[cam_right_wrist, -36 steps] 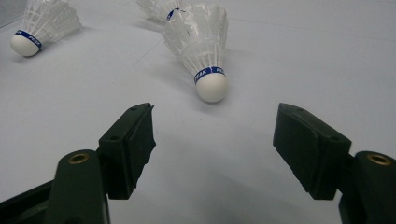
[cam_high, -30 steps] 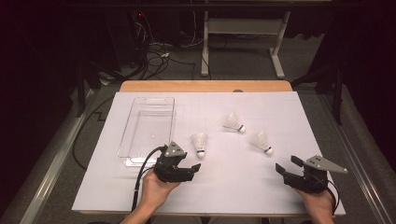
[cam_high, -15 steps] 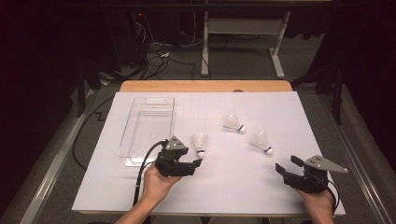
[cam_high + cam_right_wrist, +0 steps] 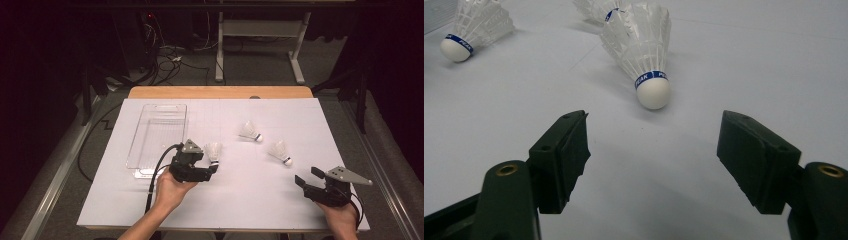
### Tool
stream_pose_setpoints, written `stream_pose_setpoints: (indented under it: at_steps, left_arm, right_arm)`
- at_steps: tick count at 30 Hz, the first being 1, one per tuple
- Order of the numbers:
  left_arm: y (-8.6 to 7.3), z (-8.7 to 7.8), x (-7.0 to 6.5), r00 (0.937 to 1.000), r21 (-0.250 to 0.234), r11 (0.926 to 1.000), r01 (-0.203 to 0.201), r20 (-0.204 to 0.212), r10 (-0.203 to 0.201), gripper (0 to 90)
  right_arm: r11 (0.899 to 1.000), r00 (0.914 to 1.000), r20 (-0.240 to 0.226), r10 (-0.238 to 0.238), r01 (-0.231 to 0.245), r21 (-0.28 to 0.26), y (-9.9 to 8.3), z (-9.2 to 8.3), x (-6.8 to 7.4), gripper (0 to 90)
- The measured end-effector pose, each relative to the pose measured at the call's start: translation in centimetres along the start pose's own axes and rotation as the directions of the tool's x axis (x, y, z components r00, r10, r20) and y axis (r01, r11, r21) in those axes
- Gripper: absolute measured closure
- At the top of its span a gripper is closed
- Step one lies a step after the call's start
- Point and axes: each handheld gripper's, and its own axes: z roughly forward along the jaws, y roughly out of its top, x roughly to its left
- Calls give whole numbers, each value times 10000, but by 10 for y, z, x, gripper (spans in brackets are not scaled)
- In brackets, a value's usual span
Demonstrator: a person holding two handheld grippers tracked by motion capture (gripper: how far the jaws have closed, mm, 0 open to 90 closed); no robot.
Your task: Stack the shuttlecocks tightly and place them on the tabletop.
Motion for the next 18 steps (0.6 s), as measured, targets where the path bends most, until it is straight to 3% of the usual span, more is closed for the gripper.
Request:
stream_pose_setpoints:
  at_steps: [18]
  left_arm:
    - [25, 8, 8, 9996, 228, 9994, 256, -98, -254, 348]
  right_arm:
    - [10000, 9999, -120, 95, -95, 24, 0, 0, -1, 293]
